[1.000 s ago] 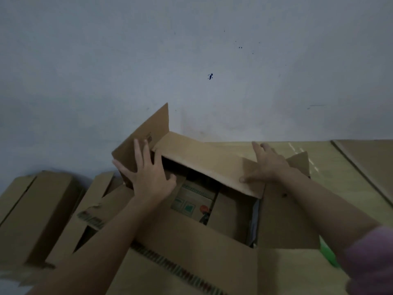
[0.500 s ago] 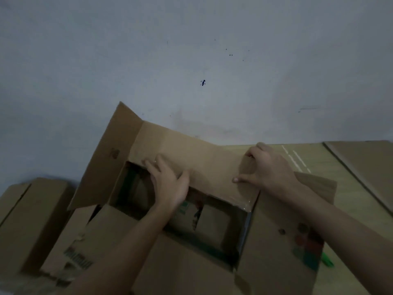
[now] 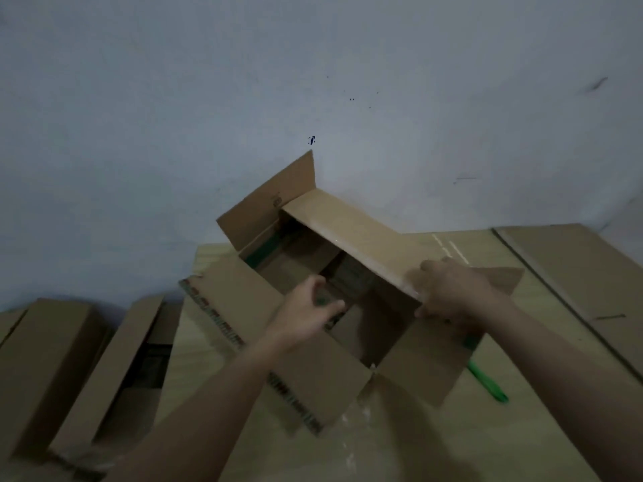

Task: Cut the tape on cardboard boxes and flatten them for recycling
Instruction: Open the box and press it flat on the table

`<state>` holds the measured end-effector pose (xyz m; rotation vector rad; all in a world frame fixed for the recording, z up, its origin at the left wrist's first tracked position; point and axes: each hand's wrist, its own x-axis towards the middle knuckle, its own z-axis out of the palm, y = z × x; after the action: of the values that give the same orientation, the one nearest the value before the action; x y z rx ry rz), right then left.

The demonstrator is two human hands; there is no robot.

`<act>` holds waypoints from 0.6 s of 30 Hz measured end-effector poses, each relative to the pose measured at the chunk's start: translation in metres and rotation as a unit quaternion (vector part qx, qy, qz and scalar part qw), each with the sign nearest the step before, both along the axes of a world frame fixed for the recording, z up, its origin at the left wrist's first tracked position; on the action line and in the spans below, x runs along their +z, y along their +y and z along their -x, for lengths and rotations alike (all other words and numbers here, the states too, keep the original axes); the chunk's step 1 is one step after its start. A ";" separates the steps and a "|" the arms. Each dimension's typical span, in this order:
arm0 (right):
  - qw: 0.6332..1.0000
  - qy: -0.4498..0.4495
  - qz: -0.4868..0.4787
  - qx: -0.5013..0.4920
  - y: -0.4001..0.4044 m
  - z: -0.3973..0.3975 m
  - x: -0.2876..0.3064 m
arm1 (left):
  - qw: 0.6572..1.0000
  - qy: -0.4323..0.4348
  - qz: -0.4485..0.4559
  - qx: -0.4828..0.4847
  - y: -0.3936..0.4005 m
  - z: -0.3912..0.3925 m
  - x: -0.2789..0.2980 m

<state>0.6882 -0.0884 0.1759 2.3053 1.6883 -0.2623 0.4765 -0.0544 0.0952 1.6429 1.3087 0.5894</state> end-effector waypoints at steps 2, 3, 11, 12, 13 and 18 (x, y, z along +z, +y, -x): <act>0.999 -0.007 -0.036 0.030 -0.005 -0.003 -0.013 | 0.991 0.104 -0.023 -0.080 -0.008 -0.003 -0.015; 0.998 -0.014 -0.047 0.043 -0.009 -0.005 -0.017 | 0.982 0.149 -0.042 -0.104 -0.011 -0.003 -0.021; 0.984 0.081 -0.154 0.036 -0.007 -0.010 0.001 | 0.972 0.140 -0.153 -0.112 -0.031 0.017 -0.046; 0.987 0.050 -0.149 0.034 -0.002 -0.014 0.007 | 0.972 0.140 -0.160 -0.105 -0.034 0.021 -0.050; 0.991 0.023 -0.131 0.026 0.001 -0.017 0.013 | 0.971 0.141 -0.165 -0.101 -0.036 0.025 -0.055; 0.999 0.025 -0.025 0.027 -0.002 0.009 0.036 | 0.983 0.129 -0.101 -0.087 -0.045 0.044 -0.066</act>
<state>0.6787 -0.0907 0.2118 2.3032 1.7984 -0.2712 0.4324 -0.0996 0.0287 2.0330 1.3021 0.4233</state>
